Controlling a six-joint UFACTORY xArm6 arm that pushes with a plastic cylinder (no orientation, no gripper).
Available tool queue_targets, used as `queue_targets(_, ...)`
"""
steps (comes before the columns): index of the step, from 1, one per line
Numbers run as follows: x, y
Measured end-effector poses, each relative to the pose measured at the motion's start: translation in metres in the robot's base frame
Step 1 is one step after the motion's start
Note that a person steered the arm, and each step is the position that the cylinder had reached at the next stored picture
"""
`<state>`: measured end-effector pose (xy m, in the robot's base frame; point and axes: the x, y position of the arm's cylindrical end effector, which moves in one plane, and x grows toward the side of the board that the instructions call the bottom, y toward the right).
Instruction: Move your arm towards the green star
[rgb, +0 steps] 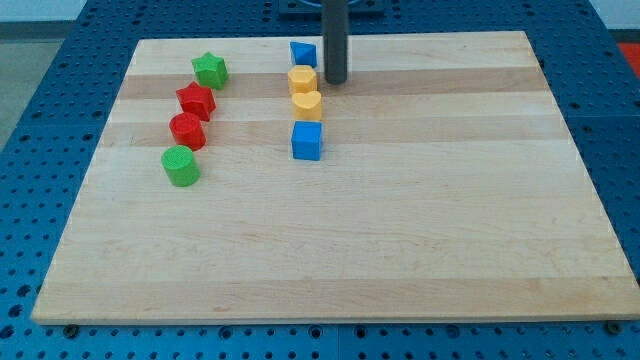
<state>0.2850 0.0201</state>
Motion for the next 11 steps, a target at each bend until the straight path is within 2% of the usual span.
queue_targets(1, -0.023, 0.051)
queue_targets(2, -0.093, 0.108)
queue_targets(4, -0.093, 0.09)
queue_targets(5, -0.093, 0.127)
queue_targets(6, -0.091, 0.119)
queue_targets(7, -0.092, 0.062)
queue_targets(9, -0.092, -0.143)
queue_targets(10, -0.049, -0.155)
queue_targets(11, -0.027, -0.148)
